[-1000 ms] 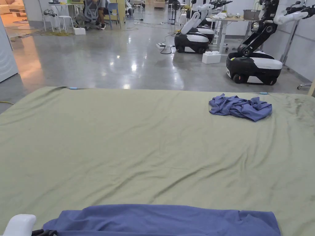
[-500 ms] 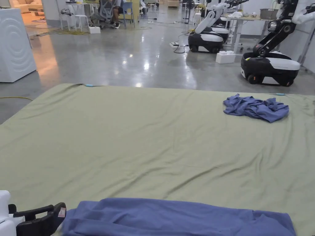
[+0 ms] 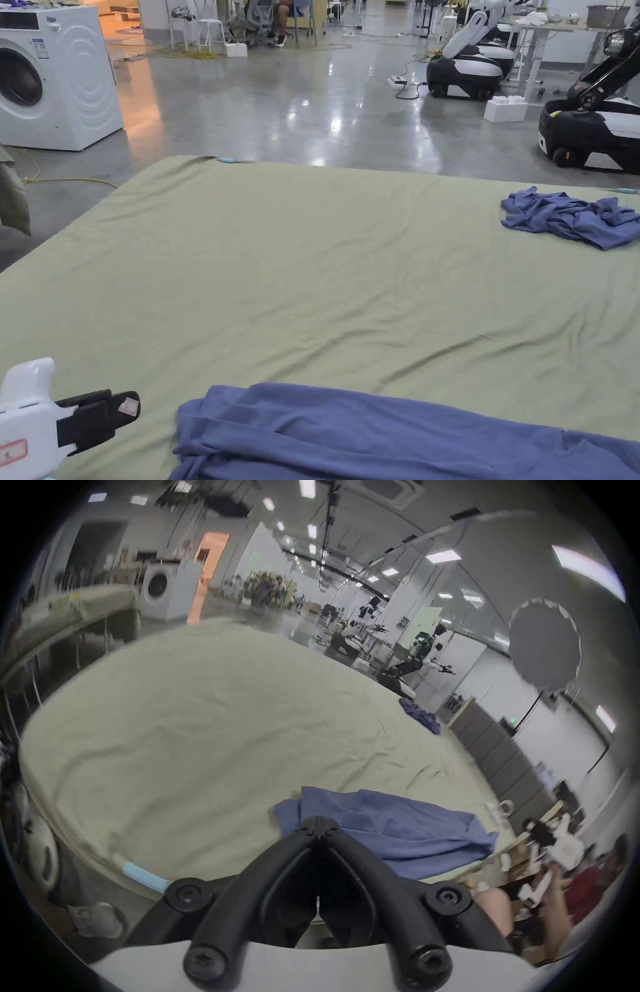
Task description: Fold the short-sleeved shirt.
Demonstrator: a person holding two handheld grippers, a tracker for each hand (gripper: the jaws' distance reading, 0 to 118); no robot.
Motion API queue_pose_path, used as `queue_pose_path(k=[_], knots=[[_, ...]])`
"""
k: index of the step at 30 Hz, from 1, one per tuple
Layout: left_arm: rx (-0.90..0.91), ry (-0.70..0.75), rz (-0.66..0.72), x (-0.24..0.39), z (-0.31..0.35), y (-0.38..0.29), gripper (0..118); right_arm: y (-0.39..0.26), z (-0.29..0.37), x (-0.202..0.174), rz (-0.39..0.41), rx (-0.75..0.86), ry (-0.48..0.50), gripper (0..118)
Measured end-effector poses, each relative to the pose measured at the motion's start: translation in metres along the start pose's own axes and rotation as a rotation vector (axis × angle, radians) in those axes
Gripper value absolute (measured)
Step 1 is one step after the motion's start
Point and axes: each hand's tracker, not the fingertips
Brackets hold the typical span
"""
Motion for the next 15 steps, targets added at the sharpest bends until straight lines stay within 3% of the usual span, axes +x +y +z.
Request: queue_pose_path(k=[5,7,9,10,11,12,13,15], knots=[[-0.191,-0.261,0.240,-0.026,-0.052,0.004,0,0.003,-0.003,-0.014,0.029,-0.015,-0.009,2],[-0.178,-0.202,0.234,-0.034,-0.067,0.004,0,0.003,-0.003,-0.014,0.018,-0.021,0.005,2],[-0.179,-0.341,0.385,-0.051,-0.079,-0.005,0,0.004,-0.004,-0.017,0.020,-0.025,0.006,2],[-0.171,-0.397,0.433,-0.056,-0.083,-0.007,13,0.005,-0.004,-0.018,0.021,-0.027,0.011,2],[-0.162,-0.429,0.466,-0.056,-0.086,-0.009,38,0.005,-0.004,-0.018,0.022,-0.031,0.012,2],[-0.163,-0.408,0.449,-0.057,-0.087,-0.011,85,0.006,-0.004,-0.018,0.022,-0.033,0.012,2],[-0.163,-0.376,0.409,-0.055,-0.088,-0.012,118,0.007,-0.005,-0.019,0.021,-0.037,0.013,2],[-0.226,-0.294,0.323,-0.051,-0.091,-0.016,118,0.010,-0.006,-0.019,0.012,-0.037,0.017,2]])
